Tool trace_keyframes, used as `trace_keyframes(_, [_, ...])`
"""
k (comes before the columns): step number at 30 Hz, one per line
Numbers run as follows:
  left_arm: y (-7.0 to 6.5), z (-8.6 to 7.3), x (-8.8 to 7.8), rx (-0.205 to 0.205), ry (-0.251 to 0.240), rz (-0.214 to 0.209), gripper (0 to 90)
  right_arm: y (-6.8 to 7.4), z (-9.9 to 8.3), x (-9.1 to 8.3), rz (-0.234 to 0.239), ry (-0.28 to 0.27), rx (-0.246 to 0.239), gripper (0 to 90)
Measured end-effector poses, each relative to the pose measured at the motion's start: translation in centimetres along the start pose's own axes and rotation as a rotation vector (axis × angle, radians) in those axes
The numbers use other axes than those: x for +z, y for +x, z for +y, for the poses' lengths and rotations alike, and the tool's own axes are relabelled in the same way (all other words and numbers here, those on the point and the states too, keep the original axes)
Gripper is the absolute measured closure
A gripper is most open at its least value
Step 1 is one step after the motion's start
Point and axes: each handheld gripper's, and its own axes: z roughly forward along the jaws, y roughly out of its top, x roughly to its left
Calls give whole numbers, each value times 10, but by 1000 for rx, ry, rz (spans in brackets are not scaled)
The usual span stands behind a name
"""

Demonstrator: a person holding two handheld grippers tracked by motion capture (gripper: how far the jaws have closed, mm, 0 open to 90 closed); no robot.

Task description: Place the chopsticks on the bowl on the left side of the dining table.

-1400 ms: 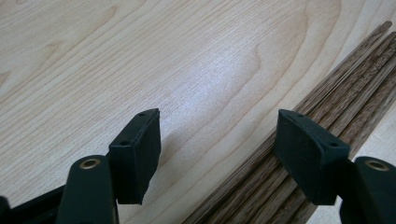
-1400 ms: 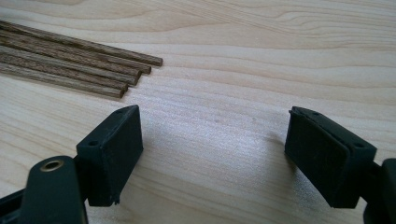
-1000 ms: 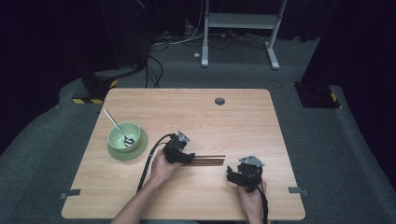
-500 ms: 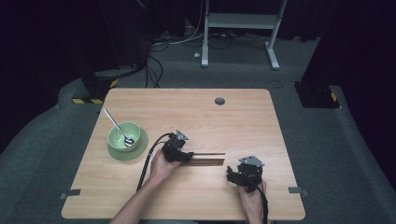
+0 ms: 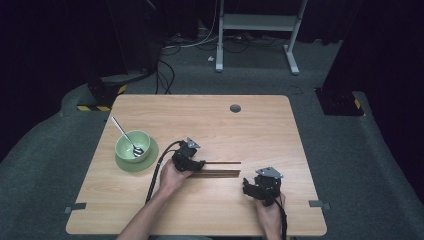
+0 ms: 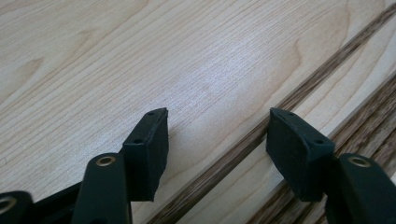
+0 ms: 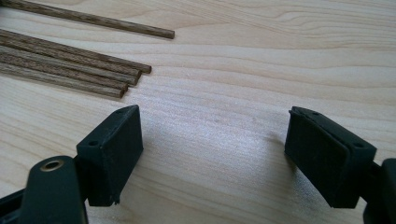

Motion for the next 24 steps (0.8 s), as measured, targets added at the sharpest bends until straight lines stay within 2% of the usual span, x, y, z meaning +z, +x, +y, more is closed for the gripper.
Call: trace_keyframes(24, [8, 7, 2, 23, 15, -12, 597, 0, 0, 0, 1, 0, 0, 186])
